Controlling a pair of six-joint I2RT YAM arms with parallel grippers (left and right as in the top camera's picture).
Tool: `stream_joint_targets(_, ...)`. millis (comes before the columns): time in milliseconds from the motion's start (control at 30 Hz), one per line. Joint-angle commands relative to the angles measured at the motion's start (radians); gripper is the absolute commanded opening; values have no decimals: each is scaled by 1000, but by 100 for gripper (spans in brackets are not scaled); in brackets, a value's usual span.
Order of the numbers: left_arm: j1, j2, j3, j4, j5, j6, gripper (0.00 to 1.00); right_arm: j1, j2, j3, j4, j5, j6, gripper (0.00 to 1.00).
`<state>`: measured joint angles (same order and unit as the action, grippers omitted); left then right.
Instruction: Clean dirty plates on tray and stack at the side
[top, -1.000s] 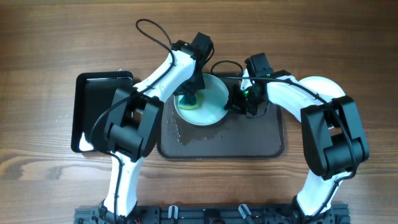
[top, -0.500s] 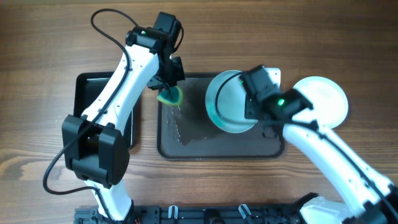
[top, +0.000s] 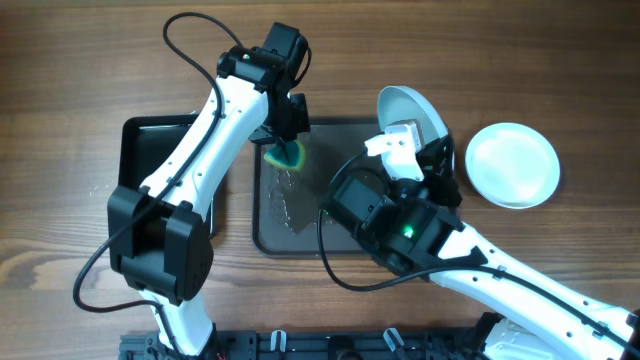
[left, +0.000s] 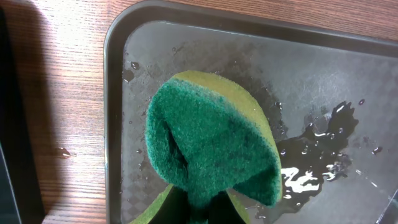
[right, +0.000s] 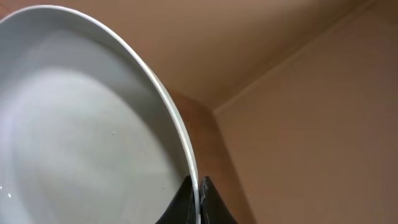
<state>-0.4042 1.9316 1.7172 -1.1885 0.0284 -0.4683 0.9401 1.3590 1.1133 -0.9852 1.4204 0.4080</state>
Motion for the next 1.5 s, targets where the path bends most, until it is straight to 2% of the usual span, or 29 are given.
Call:
stream_joint_targets(0, -1, 0, -3, 3, 12, 20, 4, 5, -18, 0, 50, 81, -46, 4)
stream_joint_targets(100, -1, 0, -3, 3, 12, 20, 4, 5, -18, 0, 58, 33, -48, 4)
stream_joint_targets(133, -1, 0, -3, 3, 12, 20, 4, 3, -18, 0, 55, -76, -40, 4)
stream_joint_targets(167, -1, 0, -3, 3, 4, 20, 4, -12, -18, -3, 49, -267, -31, 4)
stream_joint_targets(267, 3, 0, -3, 3, -7, 20, 4, -104, -18, -18, 46, -649, 96, 4)
stream_joint_targets(333, 4, 0, -3, 3, -7, 20, 4, -239, -21, -22, 50, -866, 200, 4)
stream_joint_targets(367, 4, 0, -3, 2, -7, 20, 4, -295, -28, -22, 63, -928, 200, 4)
stream_joint_targets(467, 5, 0, -3, 2, -6, 20, 4, -567, -98, -22, 116, -1183, 107, 4)
stream_joint_targets(500, 5, 0, -3, 3, -6, 20, 4, -724, -116, -22, 121, -1284, 69, 4)
stream_joint_targets(633, 5, 0, -3, 3, -6, 20, 4, -1204, -87, -22, 108, -1396, 64, 4)
stream_joint_targets(767, 3, 0, -3, 3, -6, 20, 4, -1424, 14, -23, 102, -1391, 66, 4)
stream_joint_targets(967, 3, 0, -3, 3, -7, 20, 4, -1443, 234, -26, 144, -1343, 66, 6)
stream_joint_targets(1067, 6, 0, -3, 4, -7, 20, 4, -1443, 259, -26, 176, -1422, 63, 32)
stream_joint_targets(1133, 27, -1, -2, -3, -6, 21, 4, -1443, 243, -3, 192, -1624, -12, 38)
stream_joint_targets(1200, 88, -16, -2, -53, -6, 32, 4, -1434, 210, 48, 170, -1865, -119, 52)
stream_joint_targets(1233, 132, -21, -2, -93, -8, 72, 4, -1413, 190, 62, 154, -1917, -154, 56)
stream_joint_targets(1300, 203, -20, -3, -160, -42, 110, 4, -1355, 159, 63, 131, -1909, -193, 58)
stream_joint_targets(1367, 295, -20, -23, -212, -154, 125, 4, -1267, 153, 63, 104, -1844, -206, 59)
stream_joint_targets(1467, 417, -20, -148, -82, -194, 169, 4, -1164, 154, 63, 101, -1757, -211, 59)
